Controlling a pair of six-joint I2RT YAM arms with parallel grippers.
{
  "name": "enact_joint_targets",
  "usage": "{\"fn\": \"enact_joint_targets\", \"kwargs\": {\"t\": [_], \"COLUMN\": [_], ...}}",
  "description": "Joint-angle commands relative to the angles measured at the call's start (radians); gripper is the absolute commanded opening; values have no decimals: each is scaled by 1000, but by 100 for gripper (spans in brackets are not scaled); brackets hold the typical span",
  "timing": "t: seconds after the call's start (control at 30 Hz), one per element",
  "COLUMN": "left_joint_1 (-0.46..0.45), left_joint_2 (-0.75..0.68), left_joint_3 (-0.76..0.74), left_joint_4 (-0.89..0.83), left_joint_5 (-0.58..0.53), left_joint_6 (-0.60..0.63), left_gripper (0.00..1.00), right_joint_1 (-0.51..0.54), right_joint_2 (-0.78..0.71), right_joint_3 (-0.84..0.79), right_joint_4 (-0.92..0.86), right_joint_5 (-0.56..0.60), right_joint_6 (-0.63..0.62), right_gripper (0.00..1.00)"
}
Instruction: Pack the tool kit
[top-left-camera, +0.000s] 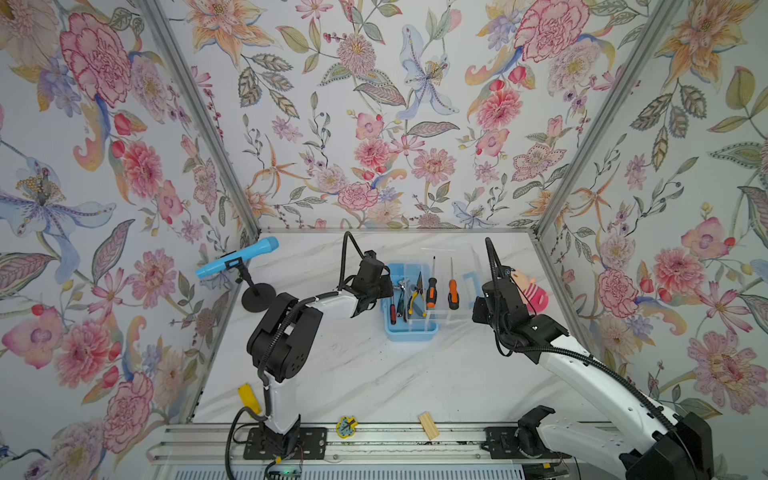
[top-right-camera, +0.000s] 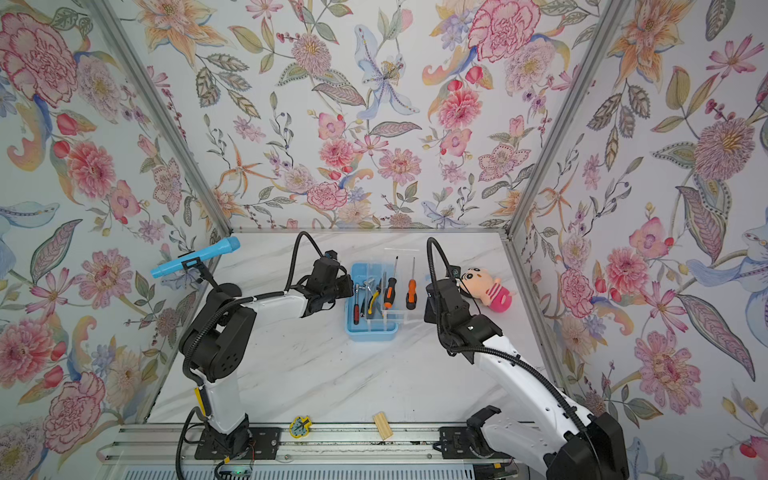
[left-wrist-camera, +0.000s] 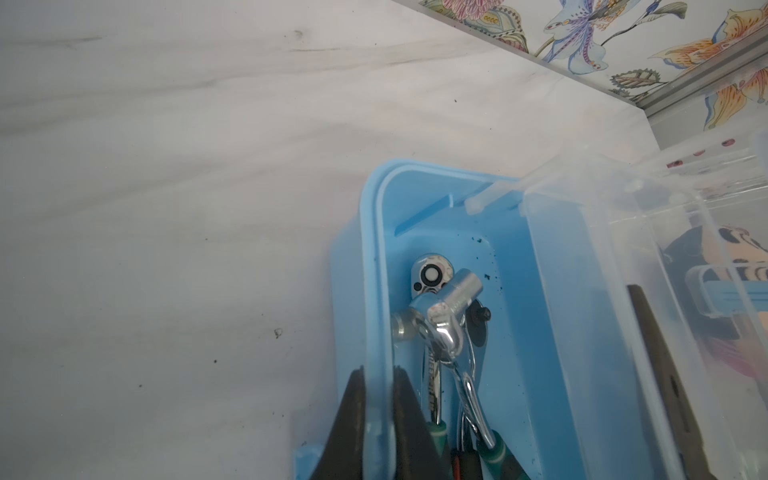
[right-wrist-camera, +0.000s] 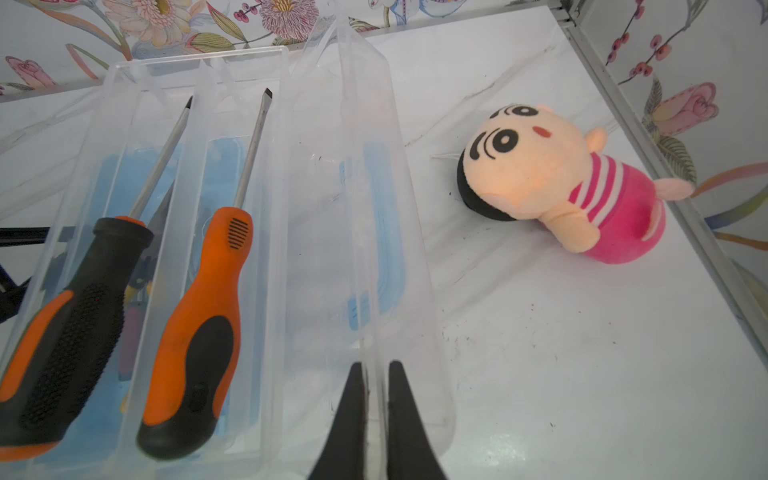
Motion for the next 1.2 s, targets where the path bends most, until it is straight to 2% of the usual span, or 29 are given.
{"fn": "enact_joint_targets", "kwargs": {"t": [0.0, 0.17, 0.33, 0.53, 0.57, 0.67, 0.8, 0.87, 1.17], "left_joint_1": [-68, -77, -90, -101, -104, -106, -105, -105, -104], "left_joint_2": [-76, -110, -167, -232, -233, -227, -214, -209, -236], "left_joint_3": [-28, -82, -162, -263, -263, -255, -250, -242, -231], "left_joint_4": [34, 77, 118, 191, 186, 178, 185, 179, 135], "left_joint_5": [103, 86, 21, -53, -64, -71, -69, -71, -115], "left_joint_6": [32, -21, -95, -199, -199, -202, -194, -189, -176], "left_gripper": [0, 0, 0, 0, 0, 0, 0, 0, 0], "right_joint_1": [119, 259, 317, 371, 378, 386, 384, 373, 281], "right_joint_2": [54, 155, 234, 263, 263, 252, 215, 192, 179], "right_joint_3": [92, 168, 210, 238, 244, 251, 240, 224, 211], "right_joint_4": [132, 142, 164, 179, 178, 178, 220, 248, 238], "right_joint_5": [62, 110, 5, -137, -154, -212, -302, -330, -348], "right_joint_6": [-61, -131, -146, -138, -135, -125, -127, -120, -27], "right_gripper": [0, 0, 0, 0, 5, 31, 50, 55, 56]}}
